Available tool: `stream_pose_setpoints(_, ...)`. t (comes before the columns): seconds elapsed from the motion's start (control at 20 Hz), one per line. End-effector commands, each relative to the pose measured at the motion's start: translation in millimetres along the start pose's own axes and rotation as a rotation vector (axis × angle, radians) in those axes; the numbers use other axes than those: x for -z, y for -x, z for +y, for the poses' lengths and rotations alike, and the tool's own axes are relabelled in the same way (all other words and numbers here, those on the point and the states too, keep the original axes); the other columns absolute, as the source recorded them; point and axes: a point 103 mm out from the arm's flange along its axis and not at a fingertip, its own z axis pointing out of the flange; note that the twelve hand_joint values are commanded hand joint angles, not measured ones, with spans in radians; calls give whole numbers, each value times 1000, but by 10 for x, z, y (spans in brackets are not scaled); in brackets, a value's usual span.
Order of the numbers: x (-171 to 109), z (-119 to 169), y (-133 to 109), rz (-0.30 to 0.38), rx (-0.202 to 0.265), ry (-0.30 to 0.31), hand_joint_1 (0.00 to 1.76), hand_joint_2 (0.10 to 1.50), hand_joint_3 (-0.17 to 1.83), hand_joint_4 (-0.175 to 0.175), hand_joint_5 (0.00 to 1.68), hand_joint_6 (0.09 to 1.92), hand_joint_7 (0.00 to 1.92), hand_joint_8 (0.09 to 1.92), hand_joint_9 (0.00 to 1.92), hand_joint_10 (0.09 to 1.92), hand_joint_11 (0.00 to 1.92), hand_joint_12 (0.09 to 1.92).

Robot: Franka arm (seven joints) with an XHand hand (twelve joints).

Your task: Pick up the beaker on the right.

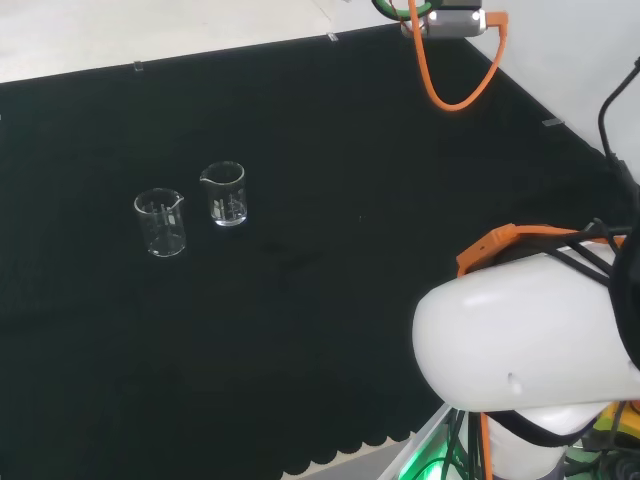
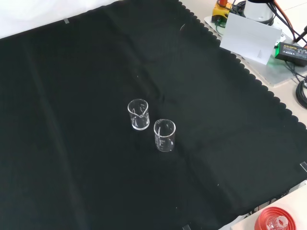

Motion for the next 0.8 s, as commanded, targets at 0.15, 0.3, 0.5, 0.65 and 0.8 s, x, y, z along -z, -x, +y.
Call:
stream_pose_setpoints(0.15, -393, 567, 189, 66, 49, -18, 446, 1089, 200, -62, 231, 87, 94, 552, 145, 679, 0, 1023)
stream_pose_setpoints(0.3, -529, 720, 224, 74, 62, -26, 449, 1075, 222, -63, 230, 87, 90, 563, 145, 684, 0, 1033)
stream_pose_setpoints(0.5, -721, 861, 248, 94, 86, -42, 445, 1027, 289, -63, 230, 87, 80, 586, 145, 693, 0, 1073)
stream_pose_setpoints(0.65, -867, 966, 249, 116, 111, -46, 441, 994, 307, -64, 235, 87, 81, 593, 154, 698, 0, 1090)
stream_pose_setpoints(0.8, -1027, 1055, 238, 151, 128, -44, 485, 923, 360, -66, 245, 87, 94, 609, 186, 708, 0, 1142)
